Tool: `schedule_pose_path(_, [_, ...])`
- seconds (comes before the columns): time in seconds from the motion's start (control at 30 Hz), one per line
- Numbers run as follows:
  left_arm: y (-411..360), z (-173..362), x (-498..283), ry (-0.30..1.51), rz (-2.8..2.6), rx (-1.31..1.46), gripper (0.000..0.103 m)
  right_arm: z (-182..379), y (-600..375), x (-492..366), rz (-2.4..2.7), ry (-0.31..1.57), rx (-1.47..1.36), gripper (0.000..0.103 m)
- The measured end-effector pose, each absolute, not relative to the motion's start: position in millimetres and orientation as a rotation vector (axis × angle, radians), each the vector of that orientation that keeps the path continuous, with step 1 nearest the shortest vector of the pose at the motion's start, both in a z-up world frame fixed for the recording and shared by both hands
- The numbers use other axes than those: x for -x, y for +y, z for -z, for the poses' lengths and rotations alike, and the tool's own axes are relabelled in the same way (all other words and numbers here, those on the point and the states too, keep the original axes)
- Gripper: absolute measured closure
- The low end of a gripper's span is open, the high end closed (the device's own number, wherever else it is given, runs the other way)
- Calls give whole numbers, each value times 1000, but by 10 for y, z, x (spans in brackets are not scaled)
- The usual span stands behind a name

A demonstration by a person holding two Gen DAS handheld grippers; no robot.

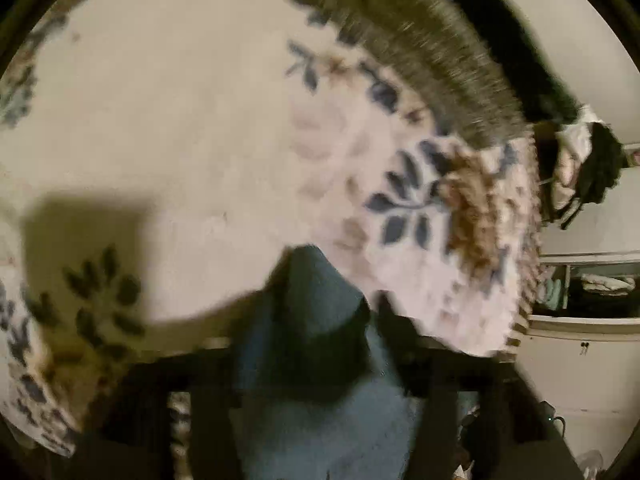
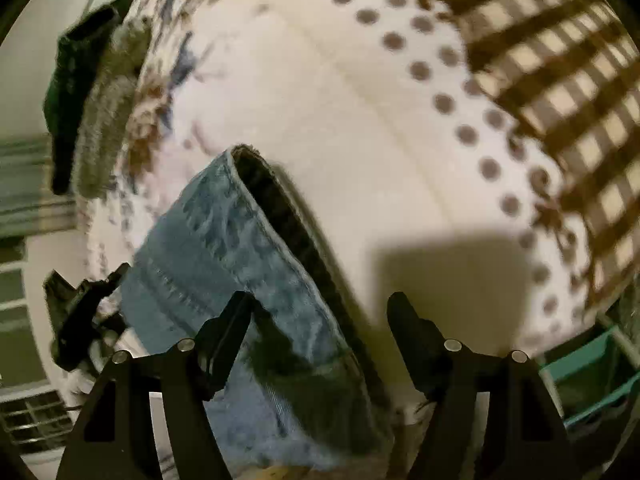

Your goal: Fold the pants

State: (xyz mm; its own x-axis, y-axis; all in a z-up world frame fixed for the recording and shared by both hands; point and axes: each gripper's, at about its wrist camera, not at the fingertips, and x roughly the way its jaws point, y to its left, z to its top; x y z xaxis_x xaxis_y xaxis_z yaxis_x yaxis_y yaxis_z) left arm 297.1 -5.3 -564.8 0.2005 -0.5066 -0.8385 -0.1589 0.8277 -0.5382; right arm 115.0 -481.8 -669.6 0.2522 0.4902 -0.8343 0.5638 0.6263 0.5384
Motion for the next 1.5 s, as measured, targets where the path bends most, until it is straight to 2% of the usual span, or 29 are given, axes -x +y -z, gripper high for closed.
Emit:
schedule_pose_path(0.03, [-20, 5570, -2908, 1351, 280, 594, 13, 6637, -4829, -1055, 45, 1352, -1001, 11])
schedule_pose_path(0.07, [4, 5494, -2820, 1332, 298, 597, 11, 6584, -4831, -936, 32, 1327, -1019, 6])
schedule_pose_path(0.13, [48, 5419, -2601, 1319, 312, 590, 9, 6608, -4781, -726, 18, 1335, -1057, 6])
schedule_pose_path(0.33, [-15, 5765, -2119, 1417, 322, 617, 8, 7147, -4405, -569, -75, 1357, -1188, 6])
schedule_pose_path(0.37, [-29, 5832, -2070, 1428, 322, 619, 8, 7222, -4339, -597, -83, 1335, -1159, 0])
schedule_pose_path(0.53, [-144, 6014, -1975, 1447, 363, 632, 8, 7152, -4251, -570, -182, 1171, -1289, 1])
schedule_pose_path(0.8, [-223, 6093, -2011, 1462, 396, 612, 4, 7251, -4050, -791, -181, 1229, -1197, 0])
schedule_pose_path(0.83, [-238, 6090, -2017, 1461, 395, 609, 4, 7232, -4036, -771, -170, 1214, -1197, 4])
schedule_pose_path(0.87, [-244, 6080, -2011, 1457, 396, 607, 5, 7205, -4039, -761, -143, 1214, -1174, 22])
schedule_pose_path(0.9, [-256, 6069, -2007, 1455, 400, 601, 5, 7166, -4060, -741, -111, 1224, -1139, 35])
schedule_pose_path(0.93, [-269, 6054, -2010, 1448, 406, 595, 21, 7135, -4100, -690, -101, 1215, -1123, 50])
schedule_pose_path(0.97, [-297, 6032, -2016, 1441, 412, 582, 40, 7106, -4094, -633, -87, 1199, -1130, 56])
schedule_pose_path(1.0, [-310, 5975, -1991, 1431, 407, 551, 47, 7077, -4122, -613, -78, 1194, -1128, 57])
schedule_pose_path(1.07, [-304, 5897, -1959, 1404, 416, 540, 68, 6947, -4053, -604, -51, 1186, -1082, 61])
schedule_pose_path(1.13, [-260, 5770, -1927, 1378, 441, 554, 79, 6789, -3970, -633, -36, 1178, -1046, 64])
schedule_pose_path(1.5, [-129, 4657, -2133, 1297, 523, 507, 81, 5547, -3721, -830, -24, 1105, -967, 67])
